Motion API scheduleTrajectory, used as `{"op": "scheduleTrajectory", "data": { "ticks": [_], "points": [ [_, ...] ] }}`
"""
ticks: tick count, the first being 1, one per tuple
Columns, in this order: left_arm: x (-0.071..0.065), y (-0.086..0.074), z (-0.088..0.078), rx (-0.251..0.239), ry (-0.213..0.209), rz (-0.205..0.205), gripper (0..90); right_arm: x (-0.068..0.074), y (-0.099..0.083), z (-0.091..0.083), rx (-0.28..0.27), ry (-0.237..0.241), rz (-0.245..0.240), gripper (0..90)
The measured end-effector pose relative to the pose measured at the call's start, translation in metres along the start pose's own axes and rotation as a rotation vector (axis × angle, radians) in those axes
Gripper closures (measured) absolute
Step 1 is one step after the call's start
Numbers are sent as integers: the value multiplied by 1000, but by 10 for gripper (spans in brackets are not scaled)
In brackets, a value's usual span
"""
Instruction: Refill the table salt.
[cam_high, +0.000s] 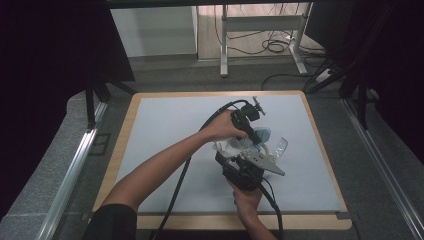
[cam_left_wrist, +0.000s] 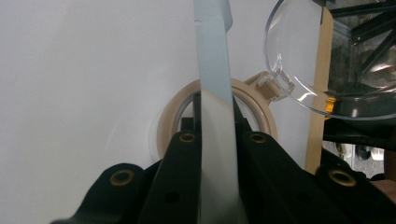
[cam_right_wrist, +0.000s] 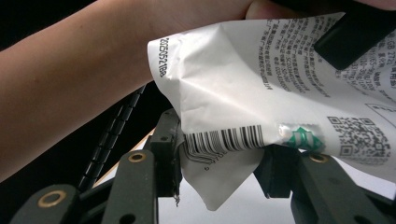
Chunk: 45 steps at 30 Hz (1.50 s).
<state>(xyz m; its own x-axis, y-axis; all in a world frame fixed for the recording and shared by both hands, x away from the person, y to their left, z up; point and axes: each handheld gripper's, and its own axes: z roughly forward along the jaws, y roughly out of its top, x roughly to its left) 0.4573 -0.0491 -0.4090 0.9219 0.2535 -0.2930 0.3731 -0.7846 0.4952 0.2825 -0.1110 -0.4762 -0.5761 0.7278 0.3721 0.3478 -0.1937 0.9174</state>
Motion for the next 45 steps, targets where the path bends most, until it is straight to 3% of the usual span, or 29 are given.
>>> {"op": "scheduleTrajectory", "data": {
  "ticks": [9, 32, 45],
  "points": [
    [0, 0, 3, 4, 0, 1, 894, -1, -3, 1, 0, -8, -6, 573],
    [1, -17, 2, -87, -8, 4, 890, 0, -21, 3, 17, -36, -90, 564],
    [0, -23, 1, -101, -9, 3, 890, 2, -32, 5, 29, -68, -121, 563]
  ]
}}
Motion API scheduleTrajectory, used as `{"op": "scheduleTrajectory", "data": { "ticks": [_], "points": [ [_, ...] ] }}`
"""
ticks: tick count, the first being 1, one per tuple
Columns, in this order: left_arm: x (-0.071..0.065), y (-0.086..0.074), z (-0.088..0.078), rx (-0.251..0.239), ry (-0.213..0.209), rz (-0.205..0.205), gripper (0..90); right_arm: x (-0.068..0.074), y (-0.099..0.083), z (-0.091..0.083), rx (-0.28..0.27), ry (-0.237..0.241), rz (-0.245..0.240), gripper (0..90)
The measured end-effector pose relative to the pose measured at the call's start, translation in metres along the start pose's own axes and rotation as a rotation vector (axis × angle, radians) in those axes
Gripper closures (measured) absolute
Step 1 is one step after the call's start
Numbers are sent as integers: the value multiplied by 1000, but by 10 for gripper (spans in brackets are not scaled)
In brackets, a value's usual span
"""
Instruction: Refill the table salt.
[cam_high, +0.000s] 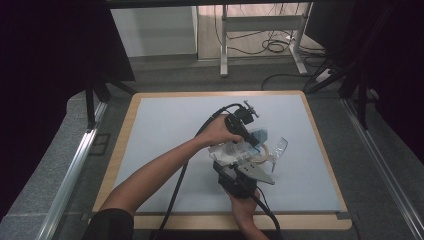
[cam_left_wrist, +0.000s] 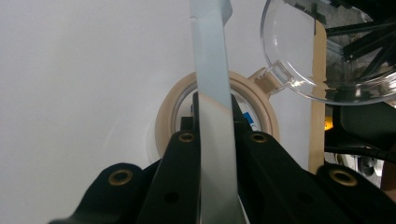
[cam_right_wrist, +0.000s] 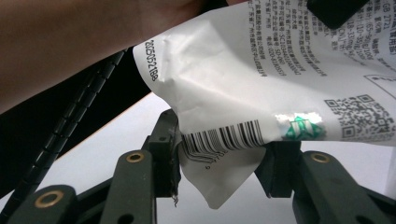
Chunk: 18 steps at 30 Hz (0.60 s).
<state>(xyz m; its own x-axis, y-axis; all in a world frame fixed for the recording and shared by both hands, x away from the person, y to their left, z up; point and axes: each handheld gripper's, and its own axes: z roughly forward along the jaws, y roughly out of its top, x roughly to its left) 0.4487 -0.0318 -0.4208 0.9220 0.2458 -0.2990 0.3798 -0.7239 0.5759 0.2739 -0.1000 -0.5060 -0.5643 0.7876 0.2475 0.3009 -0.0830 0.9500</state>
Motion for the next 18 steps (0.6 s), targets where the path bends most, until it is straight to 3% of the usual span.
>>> {"op": "scheduleTrajectory", "data": {
  "ticks": [18],
  "points": [
    [0, -7, -5, -14, -5, -3, 891, 2, -8, 1, 24, -11, -50, 559]
  ]
}}
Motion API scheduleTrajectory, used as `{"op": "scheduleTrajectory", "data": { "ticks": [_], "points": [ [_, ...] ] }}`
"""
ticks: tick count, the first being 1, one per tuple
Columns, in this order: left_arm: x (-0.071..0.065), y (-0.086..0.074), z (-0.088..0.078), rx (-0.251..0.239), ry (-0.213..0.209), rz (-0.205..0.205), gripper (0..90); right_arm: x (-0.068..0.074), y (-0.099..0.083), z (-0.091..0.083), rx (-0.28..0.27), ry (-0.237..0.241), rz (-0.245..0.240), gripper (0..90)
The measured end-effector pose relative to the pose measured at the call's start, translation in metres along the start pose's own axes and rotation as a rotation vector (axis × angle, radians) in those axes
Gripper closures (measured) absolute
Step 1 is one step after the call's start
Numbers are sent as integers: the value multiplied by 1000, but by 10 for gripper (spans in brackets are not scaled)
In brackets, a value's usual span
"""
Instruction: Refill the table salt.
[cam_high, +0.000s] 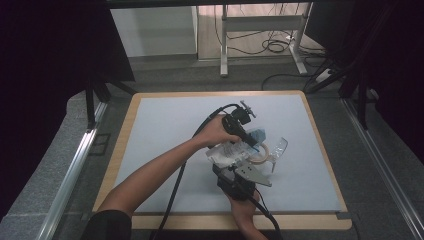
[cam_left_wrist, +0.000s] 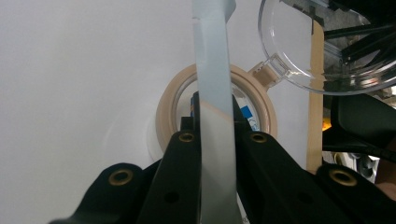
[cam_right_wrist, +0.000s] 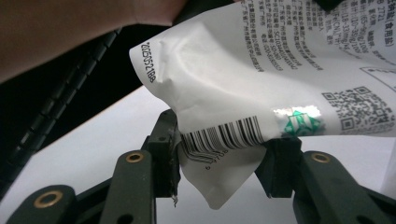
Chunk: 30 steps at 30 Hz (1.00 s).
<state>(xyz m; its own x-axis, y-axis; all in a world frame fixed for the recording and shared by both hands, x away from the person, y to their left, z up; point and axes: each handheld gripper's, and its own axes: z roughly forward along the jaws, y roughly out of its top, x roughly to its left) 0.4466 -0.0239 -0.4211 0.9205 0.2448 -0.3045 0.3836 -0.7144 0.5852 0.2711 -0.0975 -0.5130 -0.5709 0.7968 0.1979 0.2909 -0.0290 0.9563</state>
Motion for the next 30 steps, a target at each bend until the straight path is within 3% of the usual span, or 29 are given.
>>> {"op": "scheduleTrajectory", "data": {
  "ticks": [16, 30],
  "points": [
    [0, -7, -10, -23, 10, -12, 890, -2, -13, 3, 61, -36, -65, 554],
    [-1, -9, -16, -33, 25, -16, 890, -8, -16, -2, 112, -43, -85, 546]
  ]
}}
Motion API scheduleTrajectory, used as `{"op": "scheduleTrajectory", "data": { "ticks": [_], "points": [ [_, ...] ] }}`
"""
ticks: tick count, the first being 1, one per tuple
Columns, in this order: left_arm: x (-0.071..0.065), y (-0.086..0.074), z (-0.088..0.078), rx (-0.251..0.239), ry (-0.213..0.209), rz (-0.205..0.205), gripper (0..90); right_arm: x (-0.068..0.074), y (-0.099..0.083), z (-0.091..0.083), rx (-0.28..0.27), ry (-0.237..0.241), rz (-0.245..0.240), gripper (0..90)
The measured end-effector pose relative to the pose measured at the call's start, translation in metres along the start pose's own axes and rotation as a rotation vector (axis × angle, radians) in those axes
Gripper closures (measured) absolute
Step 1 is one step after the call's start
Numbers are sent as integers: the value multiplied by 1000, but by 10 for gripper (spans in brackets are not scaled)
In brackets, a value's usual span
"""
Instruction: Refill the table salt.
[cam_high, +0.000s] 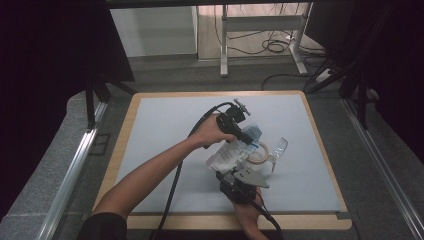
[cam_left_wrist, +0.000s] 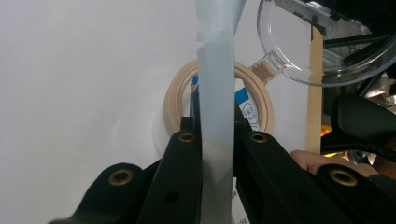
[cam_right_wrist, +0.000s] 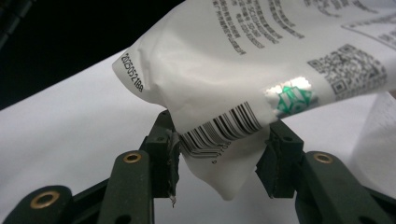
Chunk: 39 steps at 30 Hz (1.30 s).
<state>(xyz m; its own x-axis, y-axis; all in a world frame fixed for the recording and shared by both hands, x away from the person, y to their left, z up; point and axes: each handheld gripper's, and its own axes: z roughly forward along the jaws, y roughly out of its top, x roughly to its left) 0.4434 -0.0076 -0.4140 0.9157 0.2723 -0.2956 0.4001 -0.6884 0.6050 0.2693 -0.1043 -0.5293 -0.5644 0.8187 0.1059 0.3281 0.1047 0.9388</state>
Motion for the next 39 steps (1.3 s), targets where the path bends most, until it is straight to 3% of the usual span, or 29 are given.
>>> {"op": "scheduleTrajectory", "data": {
  "ticks": [18, 29, 39],
  "points": [
    [-2, -5, -10, -20, 1, 5, 890, -16, -9, -8, 93, -35, -14, 513],
    [-3, -13, -21, -58, -11, 1, 892, -23, -9, -5, 156, -35, -18, 435],
    [-2, -17, -23, -80, -17, -12, 894, -23, -9, -6, 168, -45, -39, 430]
  ]
}}
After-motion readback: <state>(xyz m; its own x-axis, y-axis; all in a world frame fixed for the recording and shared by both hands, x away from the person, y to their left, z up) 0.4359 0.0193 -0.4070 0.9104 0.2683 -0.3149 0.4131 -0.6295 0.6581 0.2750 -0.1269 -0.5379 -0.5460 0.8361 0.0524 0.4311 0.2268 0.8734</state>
